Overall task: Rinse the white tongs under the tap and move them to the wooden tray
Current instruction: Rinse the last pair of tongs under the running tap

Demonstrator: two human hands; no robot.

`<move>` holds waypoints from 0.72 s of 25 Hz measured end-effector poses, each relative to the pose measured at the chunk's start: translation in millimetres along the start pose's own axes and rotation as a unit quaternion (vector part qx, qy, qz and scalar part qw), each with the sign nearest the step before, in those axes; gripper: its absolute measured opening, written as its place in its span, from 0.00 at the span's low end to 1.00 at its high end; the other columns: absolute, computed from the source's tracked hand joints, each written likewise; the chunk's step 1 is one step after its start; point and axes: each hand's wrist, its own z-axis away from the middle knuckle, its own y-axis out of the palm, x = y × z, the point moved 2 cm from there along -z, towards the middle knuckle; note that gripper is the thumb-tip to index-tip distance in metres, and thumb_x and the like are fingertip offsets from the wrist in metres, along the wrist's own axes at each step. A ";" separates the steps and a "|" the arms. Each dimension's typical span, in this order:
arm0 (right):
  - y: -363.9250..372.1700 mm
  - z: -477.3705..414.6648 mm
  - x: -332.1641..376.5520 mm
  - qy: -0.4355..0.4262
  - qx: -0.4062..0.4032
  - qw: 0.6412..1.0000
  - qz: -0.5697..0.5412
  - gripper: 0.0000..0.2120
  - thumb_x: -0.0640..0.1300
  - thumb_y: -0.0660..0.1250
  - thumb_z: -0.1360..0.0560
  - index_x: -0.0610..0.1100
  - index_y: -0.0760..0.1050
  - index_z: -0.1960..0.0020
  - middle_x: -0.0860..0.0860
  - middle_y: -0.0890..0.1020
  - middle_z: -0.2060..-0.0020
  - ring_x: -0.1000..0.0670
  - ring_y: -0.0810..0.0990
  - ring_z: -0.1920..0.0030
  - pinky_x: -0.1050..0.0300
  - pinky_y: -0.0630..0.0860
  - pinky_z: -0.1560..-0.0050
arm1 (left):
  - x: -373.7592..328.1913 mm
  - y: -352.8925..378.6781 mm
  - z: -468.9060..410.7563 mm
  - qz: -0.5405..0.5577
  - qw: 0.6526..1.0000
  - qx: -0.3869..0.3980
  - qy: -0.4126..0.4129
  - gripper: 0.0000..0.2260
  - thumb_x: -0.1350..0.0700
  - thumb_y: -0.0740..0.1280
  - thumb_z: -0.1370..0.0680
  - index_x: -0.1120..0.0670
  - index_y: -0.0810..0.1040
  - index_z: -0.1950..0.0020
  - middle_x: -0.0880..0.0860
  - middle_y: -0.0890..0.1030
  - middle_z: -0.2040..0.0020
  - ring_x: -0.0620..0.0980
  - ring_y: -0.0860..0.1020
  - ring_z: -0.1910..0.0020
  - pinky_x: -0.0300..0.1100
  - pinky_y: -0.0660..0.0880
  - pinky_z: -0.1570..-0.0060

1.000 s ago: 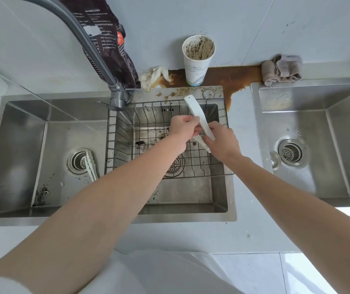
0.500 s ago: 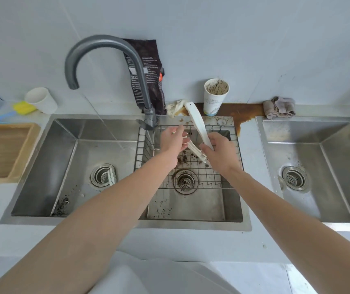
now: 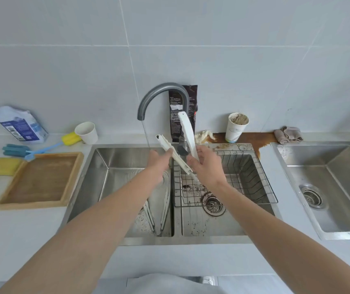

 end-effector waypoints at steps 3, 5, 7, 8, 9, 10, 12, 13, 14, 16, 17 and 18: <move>34.1 9.5 22.1 -0.007 -0.013 1.000 -0.012 0.10 0.46 0.67 0.22 0.48 0.75 0.41 0.54 0.84 0.54 0.53 0.84 0.54 0.49 0.83 0.51 | -4.4 -28.1 -4.7 0.063 0.996 0.062 0.016 0.16 0.58 0.67 0.20 0.62 0.72 0.36 0.58 0.82 0.52 0.51 0.83 0.57 0.43 0.82 0.57; 50.1 14.4 30.3 -0.003 -0.026 1.000 -0.017 0.11 0.47 0.68 0.22 0.47 0.75 0.41 0.54 0.84 0.54 0.53 0.84 0.54 0.49 0.82 0.50 | -5.9 -41.2 -8.6 0.100 0.991 0.082 0.015 0.12 0.61 0.65 0.19 0.63 0.72 0.38 0.62 0.83 0.49 0.55 0.84 0.56 0.49 0.83 0.54; 60.8 19.1 33.5 0.008 -0.039 0.999 -0.016 0.12 0.49 0.68 0.22 0.47 0.75 0.40 0.54 0.84 0.53 0.53 0.84 0.54 0.50 0.82 0.50 | -6.4 -48.8 -10.0 0.106 0.990 0.087 0.018 0.09 0.62 0.64 0.19 0.63 0.72 0.40 0.63 0.82 0.48 0.54 0.84 0.60 0.46 0.83 0.61; 64.1 21.0 34.3 0.013 -0.041 0.999 -0.016 0.13 0.50 0.68 0.23 0.47 0.75 0.40 0.55 0.83 0.53 0.54 0.83 0.54 0.51 0.83 0.51 | -6.0 -50.2 -10.3 0.104 0.990 0.089 0.016 0.07 0.63 0.63 0.19 0.62 0.72 0.41 0.63 0.82 0.48 0.53 0.84 0.62 0.44 0.83 0.65; 66.1 22.8 34.3 0.016 -0.041 0.999 -0.016 0.15 0.51 0.69 0.23 0.48 0.75 0.39 0.55 0.83 0.53 0.55 0.83 0.54 0.53 0.83 0.52 | -5.2 -50.5 -10.6 0.102 0.991 0.088 0.014 0.06 0.63 0.63 0.19 0.61 0.72 0.42 0.63 0.82 0.49 0.53 0.84 0.63 0.43 0.82 0.67; 67.2 23.7 34.1 0.016 -0.039 0.999 -0.016 0.15 0.53 0.69 0.23 0.48 0.75 0.39 0.56 0.83 0.53 0.56 0.83 0.53 0.55 0.83 0.52 | -4.7 -49.8 -10.9 0.101 0.991 0.086 0.012 0.06 0.63 0.63 0.19 0.60 0.71 0.43 0.63 0.83 0.49 0.53 0.85 0.63 0.42 0.81 0.69; 66.4 21.6 30.2 0.016 -0.035 0.999 -0.016 0.14 0.54 0.70 0.24 0.50 0.75 0.42 0.57 0.83 0.53 0.56 0.83 0.53 0.58 0.81 0.53 | -4.6 -45.7 -12.8 0.100 0.992 0.077 0.008 0.07 0.64 0.62 0.19 0.60 0.70 0.41 0.63 0.83 0.50 0.53 0.85 0.63 0.43 0.81 0.69; 64.8 20.3 28.0 0.017 -0.032 0.999 -0.017 0.12 0.54 0.70 0.24 0.52 0.75 0.43 0.58 0.83 0.54 0.58 0.83 0.53 0.60 0.81 0.54 | -4.4 -42.8 -14.0 0.099 0.992 0.072 0.007 0.07 0.63 0.62 0.19 0.60 0.70 0.41 0.63 0.83 0.51 0.54 0.85 0.62 0.43 0.81 0.69; 62.9 18.2 27.0 0.016 -0.029 0.999 -0.016 0.10 0.54 0.70 0.24 0.54 0.74 0.45 0.59 0.83 0.55 0.60 0.82 0.54 0.63 0.79 0.55 | -4.4 -39.8 -14.9 0.099 0.993 0.066 0.006 0.08 0.63 0.62 0.19 0.60 0.70 0.40 0.62 0.83 0.50 0.54 0.85 0.62 0.43 0.81 0.69; 58.2 12.6 27.0 0.015 -0.026 0.999 -0.016 0.09 0.54 0.70 0.24 0.56 0.73 0.46 0.62 0.81 0.56 0.63 0.81 0.56 0.68 0.76 0.59 | -6.0 -33.8 -16.1 0.100 0.993 0.055 0.001 0.08 0.63 0.62 0.19 0.60 0.71 0.40 0.62 0.83 0.49 0.53 0.85 0.62 0.43 0.81 0.70; 56.0 8.6 26.8 0.016 -0.026 0.999 -0.020 0.09 0.54 0.70 0.24 0.57 0.72 0.47 0.63 0.80 0.57 0.65 0.80 0.58 0.71 0.75 0.61 | -8.7 -30.7 -16.9 0.102 0.993 0.050 -0.005 0.08 0.63 0.62 0.19 0.61 0.71 0.40 0.62 0.83 0.49 0.53 0.84 0.62 0.44 0.81 0.70; 54.9 5.1 26.5 0.017 -0.025 0.999 -0.026 0.09 0.52 0.70 0.24 0.57 0.72 0.47 0.63 0.80 0.58 0.67 0.80 0.59 0.73 0.74 0.64 | -11.4 -28.1 -18.4 0.109 0.993 0.045 -0.012 0.08 0.63 0.61 0.19 0.61 0.72 0.40 0.62 0.82 0.48 0.53 0.84 0.62 0.46 0.81 0.69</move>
